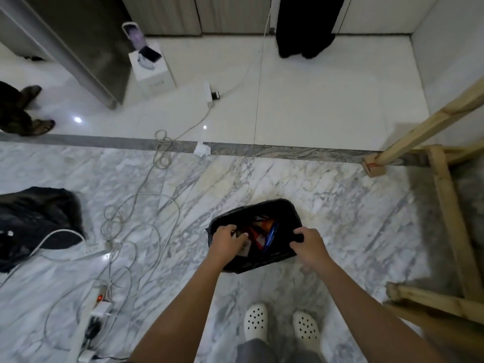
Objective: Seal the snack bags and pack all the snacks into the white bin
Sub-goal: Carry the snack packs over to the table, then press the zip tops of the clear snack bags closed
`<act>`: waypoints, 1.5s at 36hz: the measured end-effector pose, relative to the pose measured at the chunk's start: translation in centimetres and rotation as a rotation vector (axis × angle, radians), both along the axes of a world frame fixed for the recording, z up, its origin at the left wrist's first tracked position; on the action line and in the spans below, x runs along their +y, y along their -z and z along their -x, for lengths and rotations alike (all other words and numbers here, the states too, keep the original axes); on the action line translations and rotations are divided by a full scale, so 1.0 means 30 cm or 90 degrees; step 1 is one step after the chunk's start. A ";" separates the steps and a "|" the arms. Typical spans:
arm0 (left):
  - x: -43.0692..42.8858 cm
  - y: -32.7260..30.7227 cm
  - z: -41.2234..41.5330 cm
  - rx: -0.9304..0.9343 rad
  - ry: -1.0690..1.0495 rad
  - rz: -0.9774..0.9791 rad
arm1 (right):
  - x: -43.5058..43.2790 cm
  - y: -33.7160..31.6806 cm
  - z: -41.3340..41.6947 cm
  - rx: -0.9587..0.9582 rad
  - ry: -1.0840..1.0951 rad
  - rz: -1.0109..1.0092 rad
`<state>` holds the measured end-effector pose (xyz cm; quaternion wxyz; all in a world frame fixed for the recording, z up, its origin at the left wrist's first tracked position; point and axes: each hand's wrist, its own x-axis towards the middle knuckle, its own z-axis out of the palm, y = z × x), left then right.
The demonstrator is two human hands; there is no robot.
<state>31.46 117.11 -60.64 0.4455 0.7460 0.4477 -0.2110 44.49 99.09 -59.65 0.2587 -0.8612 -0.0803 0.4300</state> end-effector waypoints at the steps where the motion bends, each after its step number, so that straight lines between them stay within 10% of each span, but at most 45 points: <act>1: -0.005 -0.052 -0.002 -0.013 0.002 -0.002 | -0.002 -0.051 0.001 -0.004 0.004 -0.006; 21: -0.270 -0.840 -0.244 -0.209 0.210 -0.106 | -0.518 -0.926 -0.034 -0.205 0.213 -0.098; 54: -2.472 -1.085 -0.262 -0.390 0.893 0.035 | -2.423 -1.157 0.773 -0.382 0.823 0.056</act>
